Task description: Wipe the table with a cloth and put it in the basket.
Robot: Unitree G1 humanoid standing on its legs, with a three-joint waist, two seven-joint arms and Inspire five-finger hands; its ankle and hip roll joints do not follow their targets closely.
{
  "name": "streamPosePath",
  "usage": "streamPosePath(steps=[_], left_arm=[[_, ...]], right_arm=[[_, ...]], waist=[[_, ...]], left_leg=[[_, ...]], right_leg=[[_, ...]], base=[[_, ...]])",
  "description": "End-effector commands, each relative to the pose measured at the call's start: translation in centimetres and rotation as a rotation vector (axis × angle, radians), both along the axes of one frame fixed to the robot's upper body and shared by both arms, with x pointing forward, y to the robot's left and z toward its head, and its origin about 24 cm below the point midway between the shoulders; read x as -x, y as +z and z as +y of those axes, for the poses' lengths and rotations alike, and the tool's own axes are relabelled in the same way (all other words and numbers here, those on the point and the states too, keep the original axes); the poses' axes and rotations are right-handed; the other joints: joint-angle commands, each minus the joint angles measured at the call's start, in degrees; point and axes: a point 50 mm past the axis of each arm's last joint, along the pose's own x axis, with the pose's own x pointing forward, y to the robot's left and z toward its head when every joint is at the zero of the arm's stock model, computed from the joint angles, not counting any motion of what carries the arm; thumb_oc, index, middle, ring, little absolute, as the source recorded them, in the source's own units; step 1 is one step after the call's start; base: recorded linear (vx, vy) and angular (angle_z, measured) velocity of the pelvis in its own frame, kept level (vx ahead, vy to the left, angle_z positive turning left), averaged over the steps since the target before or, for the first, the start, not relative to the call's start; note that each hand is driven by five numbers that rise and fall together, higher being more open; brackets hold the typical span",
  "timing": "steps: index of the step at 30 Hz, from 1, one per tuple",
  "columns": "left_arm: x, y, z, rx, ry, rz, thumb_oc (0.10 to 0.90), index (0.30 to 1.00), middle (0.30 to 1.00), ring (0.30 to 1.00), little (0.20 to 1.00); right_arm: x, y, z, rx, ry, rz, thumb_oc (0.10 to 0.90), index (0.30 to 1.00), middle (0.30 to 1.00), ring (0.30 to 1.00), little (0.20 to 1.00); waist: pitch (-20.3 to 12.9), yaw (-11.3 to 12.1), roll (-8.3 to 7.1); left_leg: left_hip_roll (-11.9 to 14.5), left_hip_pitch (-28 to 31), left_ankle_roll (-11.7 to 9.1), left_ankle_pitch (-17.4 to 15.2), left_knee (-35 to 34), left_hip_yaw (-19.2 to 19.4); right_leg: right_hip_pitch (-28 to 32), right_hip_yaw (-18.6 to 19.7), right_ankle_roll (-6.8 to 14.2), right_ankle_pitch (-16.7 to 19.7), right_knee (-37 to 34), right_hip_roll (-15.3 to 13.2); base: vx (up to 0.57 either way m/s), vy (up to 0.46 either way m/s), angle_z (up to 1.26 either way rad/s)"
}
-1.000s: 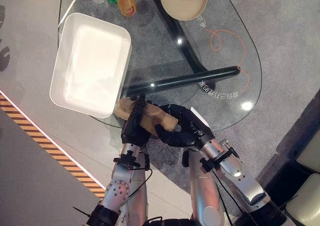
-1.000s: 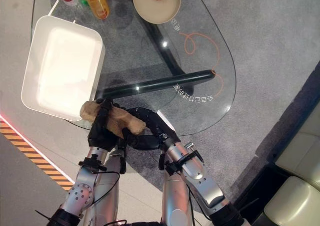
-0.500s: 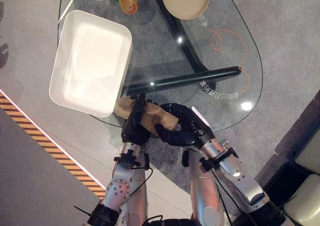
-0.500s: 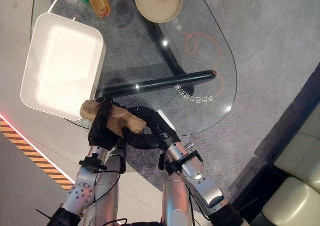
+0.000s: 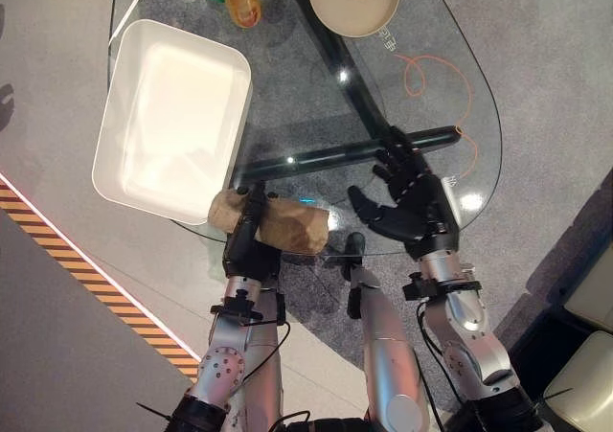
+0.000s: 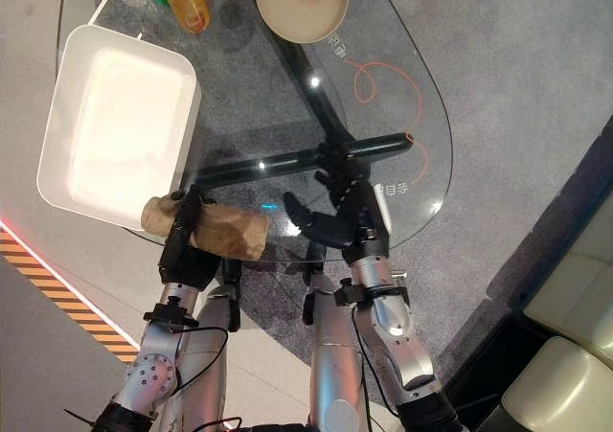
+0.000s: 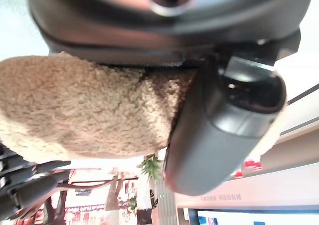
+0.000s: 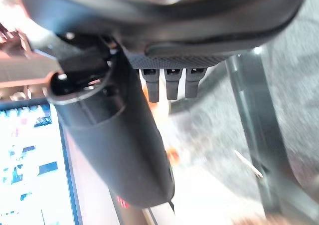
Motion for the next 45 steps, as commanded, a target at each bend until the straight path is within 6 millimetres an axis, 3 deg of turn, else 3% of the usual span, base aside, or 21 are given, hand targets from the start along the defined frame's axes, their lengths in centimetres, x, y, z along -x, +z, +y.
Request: streamPosePath(steps=[1,11,16,21,27,34,44,45], left_arm=[[1.3,5.0,-0.4,0.037,-0.025,-0.294,0.1,0.3,0.3,0.3,0.2],[1.3,5.0,-0.2,0.006,-0.002,-0.299,0.1,0.3,0.3,0.3,0.2],[1.5,6.1,1.3,-0.169,0.15,-0.375,0.1,0.3,0.3,0.3,0.2],[1.8,8.0,3.7,-0.339,0.361,-0.443,0.1,0.3,0.3,0.3,0.2],[2.0,10.3,6.2,-0.685,0.718,-0.412,0.1,0.3,0.3,0.3,0.2],[1.1,12.3,7.8,-0.879,0.946,-0.38,0.1,0.3,0.3,0.3,0.2],[0.0,14.1,9.8,-1.067,1.291,-0.276,0.1,0.3,0.3,0.3,0.2],[-0.1,14.0,10.1,-1.112,1.334,-0.246,0.1,0.3,0.3,0.3,0.2]], right_arm=[[1.6,4.3,0.5,-0.061,0.053,-0.249,0.8,0.9,0.9,0.9,0.9],[1.5,4.1,0.6,-0.049,0.058,-0.232,0.8,0.9,0.9,0.9,0.9],[1.4,3.6,0.6,-0.011,0.075,-0.19,0.8,0.9,0.9,0.9,0.9],[1.1,1.7,1.0,0.1,0.143,-0.059,0.8,0.9,0.9,0.9,0.9],[1.1,-1.9,1.8,0.268,0.285,0.157,0.8,0.9,0.9,0.9,0.9],[1.1,-5.3,2.1,0.362,0.372,0.343,0.8,0.9,0.9,0.9,0.9],[1.3,-7.4,2.6,0.475,0.448,0.474,0.8,0.9,0.9,0.9,0.9],[1.7,-8.0,2.6,0.481,0.467,0.5,0.8,0.9,0.9,0.9,0.9]], waist=[[-1.5,0.9,0.91],[-1.5,0.9,0.92],[-1.5,1.0,1.08],[-1.5,1.4,1.86],[-1.5,2.0,3.5],[-1.5,2.1,4.32],[-1.5,1.6,4.43],[-1.5,1.6,4.47]], left_leg=[[-3.7,-0.7,5.4,4.4,-5.1,5.1],[-3.8,-0.7,5.3,4.5,-5.3,5.1],[-3.7,-0.8,5.2,4.7,-5.3,5.2],[-4.2,-1.4,5.1,4.9,-4.8,4.7],[-4.8,-2.8,4.5,5.4,-3.7,4.0],[-4.7,-4.3,4.3,5.7,-2.5,3.7],[-4.3,-8.0,4.3,5.6,-0.9,3.9],[-4.3,-6.9,4.0,3.8,-0.5,3.5]], right_leg=[[0.7,-1.1,-2.4,0.5,0.5,6.1],[0.7,-1.1,-2.4,0.6,0.4,6.1],[0.6,-1.1,-2.4,0.4,0.5,6.1],[0.1,-1.0,-2.7,0.0,0.9,6.1],[-1.5,-0.9,-3.3,-1.4,2.8,5.8],[-3.3,-0.6,-3.6,-2.1,4.2,5.4],[-7.3,0.2,-3.8,-2.3,5.6,5.6],[-6.5,0.5,-3.5,-4.0,6.2,5.7]], base=[[0.0,0.0,0.0],[0.0,0.0,0.0],[0.0,0.006,0.0],[0.01,0.041,-0.04],[0.01,0.094,-0.03],[0.01,0.101,0.03],[0.01,0.096,0.0],[0.01,0.087,0.0]])
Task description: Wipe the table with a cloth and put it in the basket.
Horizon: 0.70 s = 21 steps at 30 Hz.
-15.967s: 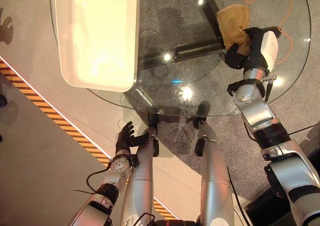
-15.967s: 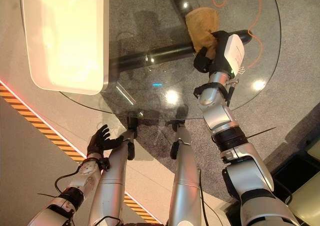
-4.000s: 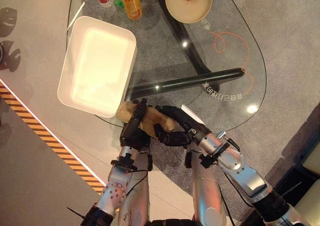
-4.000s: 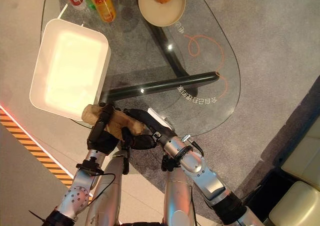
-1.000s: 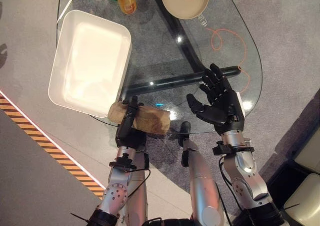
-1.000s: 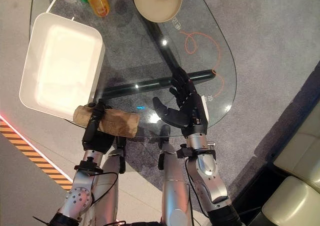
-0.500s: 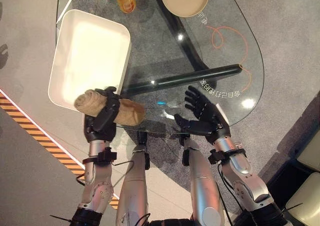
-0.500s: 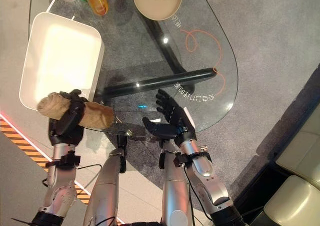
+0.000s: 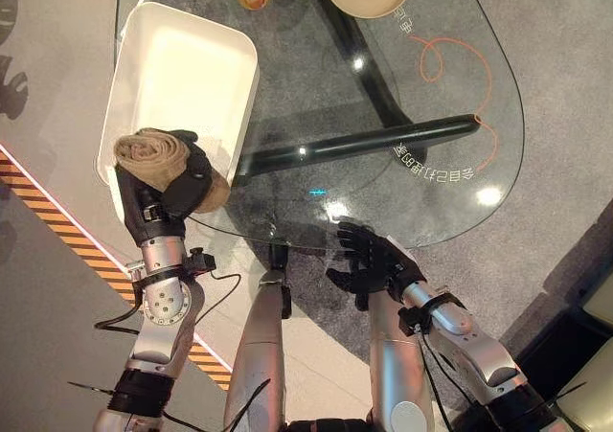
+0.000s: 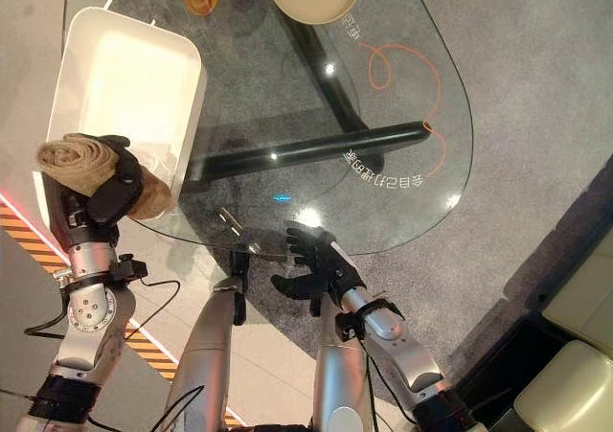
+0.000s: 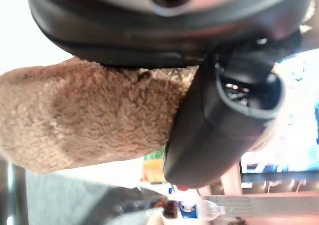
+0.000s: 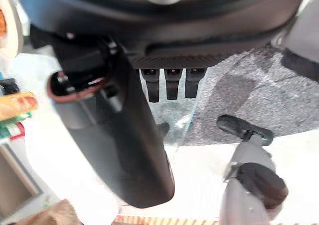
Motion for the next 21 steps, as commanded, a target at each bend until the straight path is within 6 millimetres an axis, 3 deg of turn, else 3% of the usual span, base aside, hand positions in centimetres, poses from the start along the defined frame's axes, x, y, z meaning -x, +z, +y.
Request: streamPosePath(steps=[1,2,10,13,21], left_arm=[[1.4,5.3,1.8,-0.106,0.191,-0.277,0.1,0.3,0.3,0.3,0.2],[1.2,5.2,2.2,-0.136,0.231,-0.254,0.1,0.3,0.3,0.3,0.2],[-0.3,6.3,3.8,-0.226,0.392,-0.229,0.1,0.3,0.3,0.3,0.2],[-1.6,7.3,5.4,-0.309,0.538,-0.188,0.1,0.3,0.3,0.3,0.2],[-2.8,8.6,7.4,-0.373,0.664,-0.155,0.1,0.3,0.3,0.3,0.2]], right_arm=[[1.4,0.3,1.6,0.012,0.154,-0.007,0.8,0.9,0.9,0.9,0.9],[1.7,-0.1,1.6,0.019,0.163,0.012,0.8,0.9,0.9,0.9,0.9],[1.9,-0.9,1.8,0.053,0.196,0.055,0.8,0.9,0.9,0.9,0.9],[1.9,-1.3,1.6,0.076,0.21,0.074,0.8,0.9,0.9,0.9,0.9],[2.1,-1.6,1.5,0.104,0.236,0.092,0.8,0.9,0.9,0.9,0.9]], waist=[[-1.5,-0.6,2.97],[-1.5,-0.6,2.98],[-1.5,-1.3,2.48],[-1.5,-2.1,1.76],[-1.5,-3.2,0.16]], left_leg=[[-3.8,-4.1,5.0,5.6,-3.0,3.0],[-3.8,-2.9,4.7,3.6,-2.4,2.6],[-3.3,-5.5,4.6,3.4,-1.8,3.4],[-2.8,-7.4,4.4,3.1,-1.5,3.8],[-2.2,-10.9,4.2,2.7,-1.1,4.3]], right_leg=[[-0.3,-1.4,-3.4,0.1,-2.0,6.3],[0.6,-1.1,-3.1,-1.6,-1.3,6.5],[-2.5,-0.9,-2.8,-1.2,-0.8,6.5],[-4.5,-1.0,-2.3,-0.4,-1.2,6.5],[-7.6,-1.2,-1.2,1.3,-2.2,6.6]], base=[[0.08,0.093,0.01],[0.0,0.08,0.03],[0.01,0.064,-0.01],[-0.01,0.098,0.03],[-0.01,0.051,-0.04]])
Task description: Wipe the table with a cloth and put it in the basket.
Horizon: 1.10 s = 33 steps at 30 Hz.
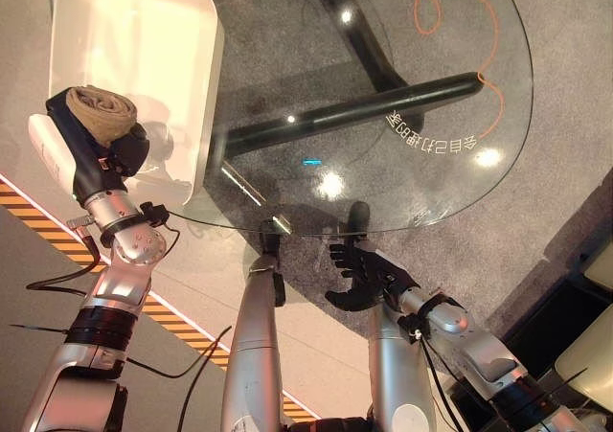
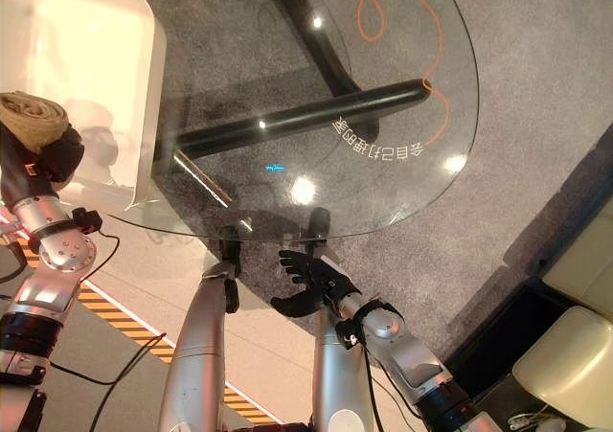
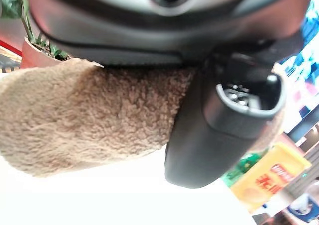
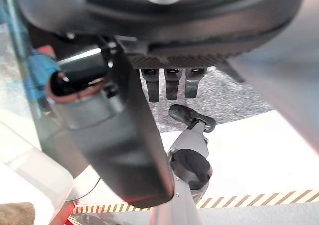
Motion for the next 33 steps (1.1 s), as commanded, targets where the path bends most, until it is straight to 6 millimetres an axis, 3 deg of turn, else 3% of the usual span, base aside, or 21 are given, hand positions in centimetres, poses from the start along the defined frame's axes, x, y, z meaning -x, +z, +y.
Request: streamPosePath(steps=[1,11,26,27,28,30,31,32,33], left_arm=[[1.7,5.5,1.5,-0.146,0.113,-0.25,0.1,0.3,0.3,0.3,0.2],[0.2,7.5,2.6,-0.092,0.134,-0.255,0.1,0.3,0.3,0.3,0.2],[-2.5,8.7,2.6,-0.09,0.082,-0.07,0.1,0.3,0.3,0.3,0.2],[-2.5,8.6,2.7,-0.081,0.083,-0.067,0.193,0.38,0.38,0.38,0.293],[-2.6,8.6,2.8,-0.075,0.085,-0.063,0.396,0.554,0.554,0.554,0.496],[-2.6,8.5,2.9,-0.072,0.086,-0.06,0.418,0.573,0.573,0.573,0.518],[-2.7,8.4,2.9,-0.067,0.086,-0.055,0.493,0.636,0.636,0.636,0.593],[-2.7,8.4,3.0,-0.066,0.084,-0.054,0.493,0.636,0.636,0.636,0.593],[-2.6,8.3,3.1,-0.063,0.082,-0.051,0.8,0.9,0.9,0.9,0.9]], right_arm=[[2.0,-0.4,1.3,-0.001,0.137,0.025,0.8,0.9,0.9,0.9,0.9],[1.8,-0.5,1.6,-0.003,0.157,0.024,0.8,0.9,0.9,0.9,0.9],[0.7,0.0,2.0,-0.014,0.183,0.008,0.8,0.9,0.9,0.9,0.9],[0.6,0.1,2.0,-0.017,0.183,0.006,0.8,0.9,0.9,0.9,0.9],[0.6,0.2,2.1,-0.02,0.185,0.003,0.8,0.9,0.9,0.9,0.9],[0.6,0.2,2.1,-0.022,0.186,0.002,0.8,0.9,0.9,0.9,0.9],[0.6,0.2,2.2,-0.022,0.186,0.001,0.8,0.9,0.9,0.9,0.9],[0.6,0.2,2.2,-0.022,0.186,0.001,0.8,0.9,0.9,0.9,0.9],[0.6,0.2,2.2,-0.023,0.183,0.0,0.8,0.9,0.9,0.9,0.9]], waist=[[-1.5,0.1,-0.24],[-1.5,-1.1,-2.03],[-1.5,-2.4,-4.1],[-1.5,-2.5,-4.13],[-1.5,-2.5,-4.14],[-1.5,-2.5,-4.11],[-1.5,-2.6,-4.07],[-1.5,-2.6,-4.03],[-1.5,-2.6,-3.93]], left_leg=[[-3.2,-1.6,4.8,3.4,-5.2,4.9],[-3.3,-5.3,4.6,3.1,-4.8,4.5],[-3.6,-8.1,4.2,3.3,-4.9,4.0],[-3.6,-8.1,4.2,3.3,-5.0,4.0],[-3.7,-8.0,4.2,3.4,-5.1,4.0],[-3.7,-7.9,4.2,3.4,-5.1,4.0],[-3.8,-7.7,4.1,3.5,-5.2,4.0],[-3.8,-7.7,4.1,3.5,-5.3,4.0],[-3.8,-7.5,4.1,3.5,-5.4,4.1]], right_leg=[[-0.1,-0.9,-0.7,0.5,-3.2,5.5],[-3.2,-1.1,0.1,2.3,-4.1,6.3],[-5.2,-1.4,0.4,3.6,-5.3,7.1],[-5.1,-1.4,0.4,3.6,-5.4,7.1],[-5.0,-1.4,0.3,3.7,-5.6,7.1],[-4.9,-1.4,0.3,3.7,-5.7,7.1],[-4.8,-1.5,0.2,3.7,-5.8,7.1],[-4.7,-1.4,0.2,3.7,-5.9,7.1],[-4.6,-1.4,0.2,3.6,-6.0,7.1]], base=[[-0.01,0.026,-0.04],[-0.01,0.033,-0.03],[0.0,-0.002,-0.01],[0.0,0.0,0.0],[0.0,0.0,0.0],[0.0,0.0,0.0],[0.0,0.0,0.0],[0.0,0.0,0.0],[0.0,0.0,0.0]])
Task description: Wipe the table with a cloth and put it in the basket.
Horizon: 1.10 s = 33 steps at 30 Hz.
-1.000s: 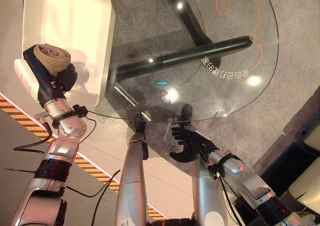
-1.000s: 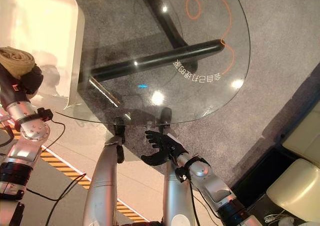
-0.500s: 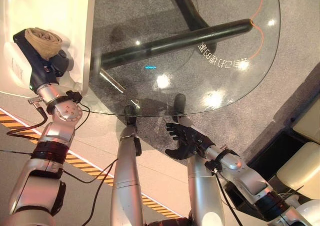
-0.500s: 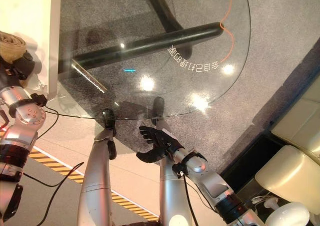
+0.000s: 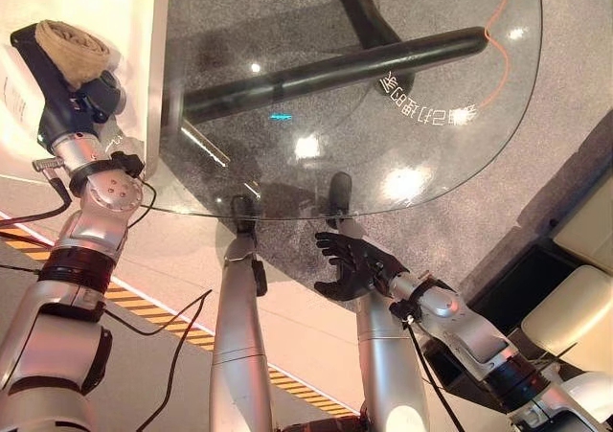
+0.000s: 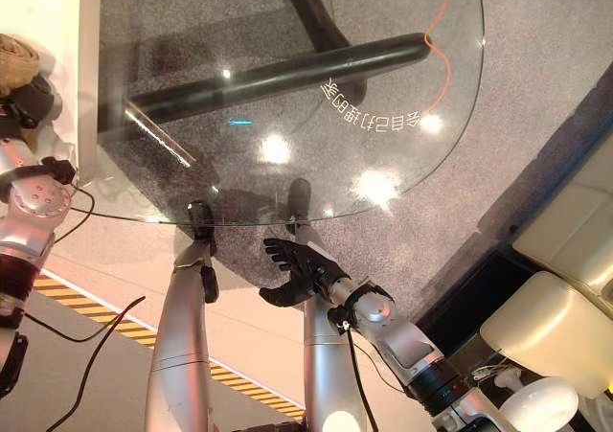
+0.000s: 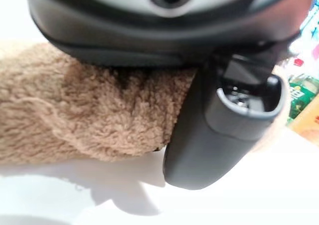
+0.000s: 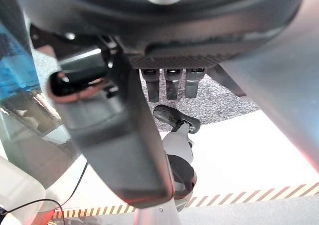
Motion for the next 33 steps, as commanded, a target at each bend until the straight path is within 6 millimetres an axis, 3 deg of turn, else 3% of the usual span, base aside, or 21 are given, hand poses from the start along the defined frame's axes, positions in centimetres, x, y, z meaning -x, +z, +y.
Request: streamPosePath(steps=[1,18,30,33], left_arm=[[0.4,2.4,1.1,0.025,-0.016,-0.055,0.8,0.9,0.9,0.9,0.9],[0.8,0.4,1.9,0.108,-0.024,-0.024,0.8,0.9,0.9,0.9,0.9],[3.1,-2.0,3.8,0.193,-0.06,-0.061,0.8,0.9,0.9,0.9,0.9],[3.4,-1.8,3.6,0.196,-0.086,-0.077,0.8,0.9,0.9,0.9,0.9]], right_arm=[[2.3,-1.2,0.7,-0.014,0.092,0.068,0.8,0.9,0.9,0.9,0.9],[2.8,-1.5,0.6,-0.022,0.069,0.066,0.8,0.9,0.9,0.9,0.9],[3.9,-4.4,-0.8,0.009,-0.041,0.158,0.8,0.9,0.9,0.9,0.9],[3.8,-5.0,-1.1,0.012,-0.066,0.175,0.8,0.9,0.9,0.9,0.9]], waist=[[-1.2,0.2,-0.51],[-1.2,0.9,0.92],[-1.2,3.4,3.68],[-1.2,3.8,3.98]], left_leg=[[-5.0,2.3,4.2,3.6,-7.1,5.0],[-5.4,6.7,4.3,3.6,-8.7,4.7],[-5.8,16.0,3.9,4.0,-10.9,4.1],[-6.0,16.5,4.1,5.9,-11.8,4.4]], right_leg=[[1.6,-0.4,-0.1,0.0,-0.4,5.5],[5.2,-0.3,-0.6,-1.2,-1.3,5.1],[14.5,-1.3,-1.5,-4.6,-1.1,3.8],[15.3,-1.9,-2.1,-3.6,-1.4,3.5]], base=[[0.0,0.0,0.0],[0.0,-0.026,0.01],[-0.02,-0.077,0.03],[-0.09,-0.092,0.07]])
